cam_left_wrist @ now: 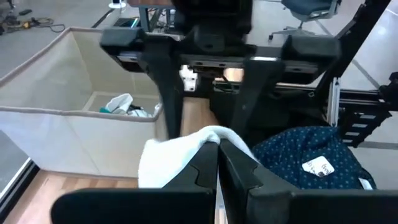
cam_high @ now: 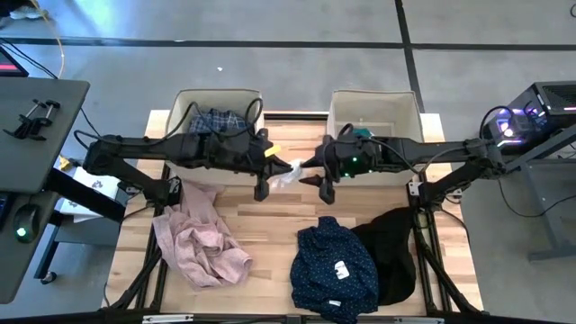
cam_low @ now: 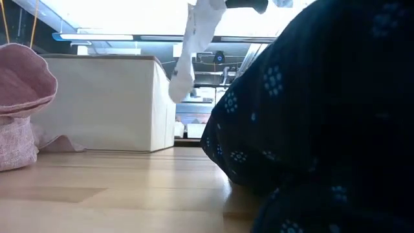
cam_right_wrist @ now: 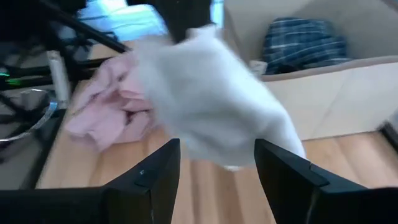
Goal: Sort clothes
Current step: Put the white cloth into the right laundry organizer
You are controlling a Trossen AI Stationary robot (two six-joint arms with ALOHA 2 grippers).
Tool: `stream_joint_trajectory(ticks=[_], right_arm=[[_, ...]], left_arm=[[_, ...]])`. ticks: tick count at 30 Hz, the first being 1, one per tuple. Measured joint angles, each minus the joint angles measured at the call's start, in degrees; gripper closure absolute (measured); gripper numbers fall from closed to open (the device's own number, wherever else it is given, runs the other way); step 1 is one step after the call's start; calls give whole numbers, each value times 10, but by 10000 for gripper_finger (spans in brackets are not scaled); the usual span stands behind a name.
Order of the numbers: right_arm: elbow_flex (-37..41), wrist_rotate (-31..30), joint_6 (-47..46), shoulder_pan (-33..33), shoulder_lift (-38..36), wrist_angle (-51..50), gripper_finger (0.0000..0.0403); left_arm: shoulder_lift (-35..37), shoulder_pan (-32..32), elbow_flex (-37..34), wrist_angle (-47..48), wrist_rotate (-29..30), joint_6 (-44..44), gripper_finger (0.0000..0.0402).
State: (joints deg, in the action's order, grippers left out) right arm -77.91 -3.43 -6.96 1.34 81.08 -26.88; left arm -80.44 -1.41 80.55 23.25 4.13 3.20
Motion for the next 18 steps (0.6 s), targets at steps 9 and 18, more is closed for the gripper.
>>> stream_joint_trajectory(ticks=[9, 18], right_arm=[[0, -8, 4, 1, -22, -7, 209], [0, 20, 44, 1, -10, 14, 209]], left_arm=[[0, -1, 0, 16, 0, 11, 401], [0, -1, 0, 3, -3, 12, 401]])
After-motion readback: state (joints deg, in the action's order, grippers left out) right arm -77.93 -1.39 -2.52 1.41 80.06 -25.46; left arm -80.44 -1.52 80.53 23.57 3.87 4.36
